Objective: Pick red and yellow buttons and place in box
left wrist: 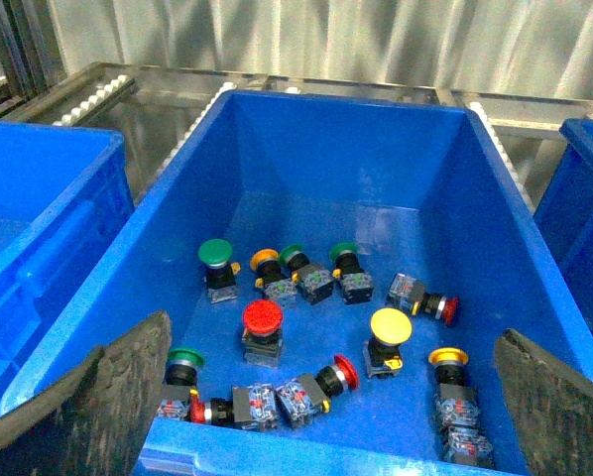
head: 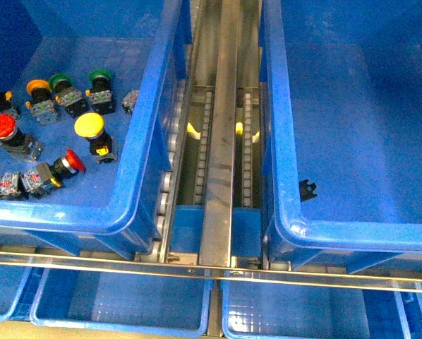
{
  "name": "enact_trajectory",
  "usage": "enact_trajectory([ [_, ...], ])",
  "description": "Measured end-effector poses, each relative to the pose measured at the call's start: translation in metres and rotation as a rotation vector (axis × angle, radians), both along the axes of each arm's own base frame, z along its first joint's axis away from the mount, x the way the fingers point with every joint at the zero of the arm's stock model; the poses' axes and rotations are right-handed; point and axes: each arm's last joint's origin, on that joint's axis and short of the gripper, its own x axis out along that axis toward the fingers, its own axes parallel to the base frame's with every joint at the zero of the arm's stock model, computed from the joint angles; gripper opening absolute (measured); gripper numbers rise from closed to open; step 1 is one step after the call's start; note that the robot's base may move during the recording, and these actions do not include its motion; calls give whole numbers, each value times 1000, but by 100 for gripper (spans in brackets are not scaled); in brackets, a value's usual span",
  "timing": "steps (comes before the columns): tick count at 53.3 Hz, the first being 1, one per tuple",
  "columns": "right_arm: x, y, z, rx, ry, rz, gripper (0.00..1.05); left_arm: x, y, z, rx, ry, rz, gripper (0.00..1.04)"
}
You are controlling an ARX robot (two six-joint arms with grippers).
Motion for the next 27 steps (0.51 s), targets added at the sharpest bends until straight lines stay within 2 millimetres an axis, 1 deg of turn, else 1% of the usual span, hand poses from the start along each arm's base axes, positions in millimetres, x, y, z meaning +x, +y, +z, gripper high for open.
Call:
enact_trajectory([
  [27, 0, 0, 0, 0, 0, 0, 98, 0, 0, 0, 0, 0, 0, 97],
])
